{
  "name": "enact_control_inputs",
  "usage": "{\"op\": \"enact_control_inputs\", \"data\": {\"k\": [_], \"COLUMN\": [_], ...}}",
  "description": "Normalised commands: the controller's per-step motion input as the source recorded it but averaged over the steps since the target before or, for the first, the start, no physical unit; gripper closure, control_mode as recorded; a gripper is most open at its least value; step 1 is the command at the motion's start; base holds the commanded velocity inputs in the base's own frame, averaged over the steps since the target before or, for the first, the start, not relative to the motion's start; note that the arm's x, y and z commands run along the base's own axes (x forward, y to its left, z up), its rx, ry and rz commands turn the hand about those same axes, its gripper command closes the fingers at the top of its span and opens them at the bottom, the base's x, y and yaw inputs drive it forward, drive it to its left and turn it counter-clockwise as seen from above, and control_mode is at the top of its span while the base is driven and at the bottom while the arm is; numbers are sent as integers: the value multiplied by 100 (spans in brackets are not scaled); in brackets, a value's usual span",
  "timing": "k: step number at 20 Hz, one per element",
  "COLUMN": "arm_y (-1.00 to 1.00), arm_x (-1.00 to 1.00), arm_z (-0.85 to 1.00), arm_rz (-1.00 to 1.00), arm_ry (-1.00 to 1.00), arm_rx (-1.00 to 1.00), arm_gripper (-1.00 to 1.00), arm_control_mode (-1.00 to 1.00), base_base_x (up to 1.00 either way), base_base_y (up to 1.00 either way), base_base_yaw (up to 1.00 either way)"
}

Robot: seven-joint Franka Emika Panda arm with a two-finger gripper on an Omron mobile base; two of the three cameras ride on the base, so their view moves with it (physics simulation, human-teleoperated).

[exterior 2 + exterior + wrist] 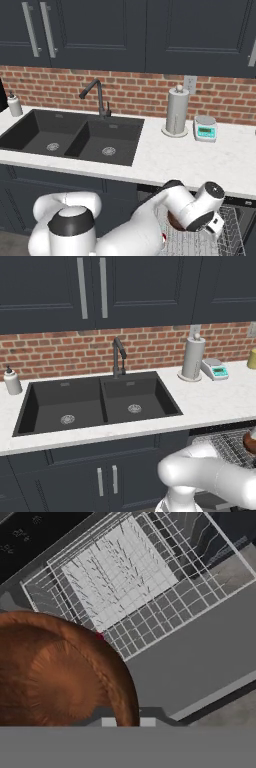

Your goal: Pick up the cup and bowl from the counter, place them in the dishwasher, and close the dishwasher door.

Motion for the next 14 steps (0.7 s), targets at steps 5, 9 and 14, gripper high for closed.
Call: {"op": "enact_control_inputs", "data": {"k": [5,9,14], "arm_y": [-19,-12,-2], "arm_x": [3,0,4], "arm_z": [-34,-44,-56], "arm_rz": [0,0,0], "arm_ry": [10,11,9], "arm_rx": [0,0,0], "arm_gripper": [100,100,100], "arm_control_mode": [-100,-100,-100], "base_base_x": [0,0,0], "base_base_y": [0,0,0], "base_base_yaw": [0,0,0]}}
